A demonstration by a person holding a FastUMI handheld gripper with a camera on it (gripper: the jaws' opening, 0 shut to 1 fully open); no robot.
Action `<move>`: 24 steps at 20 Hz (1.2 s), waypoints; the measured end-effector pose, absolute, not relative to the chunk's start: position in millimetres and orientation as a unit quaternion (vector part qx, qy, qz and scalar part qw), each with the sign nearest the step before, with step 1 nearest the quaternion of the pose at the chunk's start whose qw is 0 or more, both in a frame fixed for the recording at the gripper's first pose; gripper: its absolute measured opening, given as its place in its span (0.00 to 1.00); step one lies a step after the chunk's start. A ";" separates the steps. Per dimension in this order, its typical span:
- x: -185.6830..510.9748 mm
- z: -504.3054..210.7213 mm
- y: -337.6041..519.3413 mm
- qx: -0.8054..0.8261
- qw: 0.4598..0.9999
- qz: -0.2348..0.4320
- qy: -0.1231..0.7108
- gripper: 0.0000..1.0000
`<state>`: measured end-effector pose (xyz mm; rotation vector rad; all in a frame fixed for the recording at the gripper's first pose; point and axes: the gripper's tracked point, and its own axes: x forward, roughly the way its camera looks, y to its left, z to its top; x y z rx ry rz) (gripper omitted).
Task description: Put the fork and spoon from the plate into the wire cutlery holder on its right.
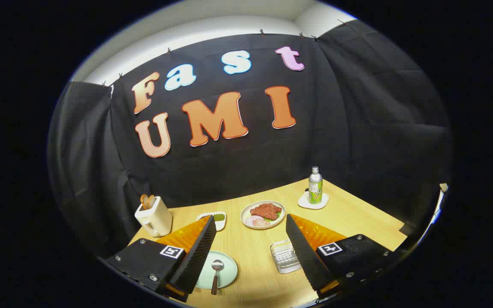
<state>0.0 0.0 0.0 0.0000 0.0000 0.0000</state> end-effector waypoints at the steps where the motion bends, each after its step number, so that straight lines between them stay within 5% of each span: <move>1: -1.2 -3.6 8.3 -0.011 1.000 0.001 0.001 0.98; 24: 39.2 -144.2 100.0 -0.103 0.986 0.063 0.112 0.99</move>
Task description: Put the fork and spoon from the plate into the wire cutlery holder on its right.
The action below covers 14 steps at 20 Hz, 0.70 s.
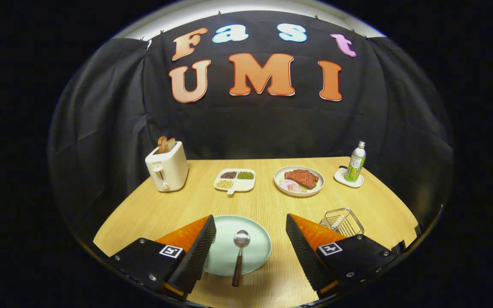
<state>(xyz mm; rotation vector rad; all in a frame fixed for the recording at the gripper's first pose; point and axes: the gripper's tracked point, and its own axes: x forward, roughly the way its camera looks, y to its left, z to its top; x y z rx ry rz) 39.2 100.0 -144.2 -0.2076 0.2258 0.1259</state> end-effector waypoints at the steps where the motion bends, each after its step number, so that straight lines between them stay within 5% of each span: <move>1: 41.8 -153.9 100.5 -0.103 0.985 0.068 0.124 0.99; 14: 52.4 -253.4 99.9 -0.143 0.954 0.072 0.252 0.93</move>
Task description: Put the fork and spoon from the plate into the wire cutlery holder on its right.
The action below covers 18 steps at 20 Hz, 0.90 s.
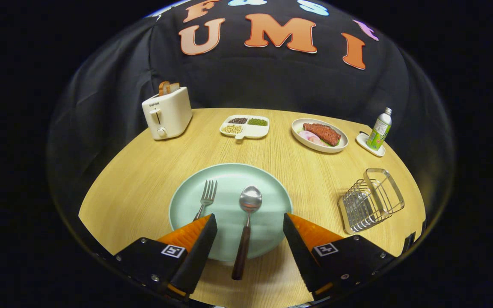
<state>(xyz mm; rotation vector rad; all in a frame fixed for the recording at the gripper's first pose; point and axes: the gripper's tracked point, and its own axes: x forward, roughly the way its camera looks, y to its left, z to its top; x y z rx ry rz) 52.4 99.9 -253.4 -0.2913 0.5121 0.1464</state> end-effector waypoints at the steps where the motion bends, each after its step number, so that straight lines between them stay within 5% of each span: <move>1: 53.8 -257.5 100.2 -0.142 0.953 0.069 0.257 0.89; 18: 58.7 -298.1 98.7 -0.150 0.944 0.051 0.289 0.22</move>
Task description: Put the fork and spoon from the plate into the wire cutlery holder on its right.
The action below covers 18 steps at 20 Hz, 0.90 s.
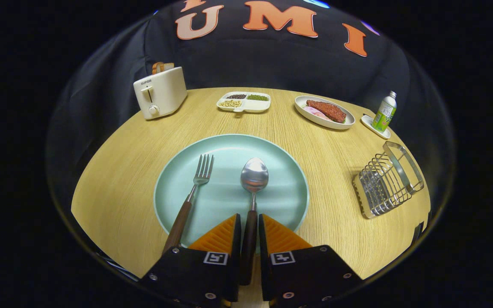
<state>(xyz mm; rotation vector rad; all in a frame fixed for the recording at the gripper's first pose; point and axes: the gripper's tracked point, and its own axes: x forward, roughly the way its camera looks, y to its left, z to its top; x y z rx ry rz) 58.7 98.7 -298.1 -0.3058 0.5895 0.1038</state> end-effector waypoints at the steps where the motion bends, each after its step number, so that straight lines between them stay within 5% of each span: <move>1: 59.6 -299.0 98.8 -0.149 0.944 0.052 0.289 0.17; 5: 61.1 -296.4 97.1 -0.144 0.944 0.042 0.294 0.06; 18: 29.3 -155.4 21.8 -0.141 0.931 0.074 0.327 0.05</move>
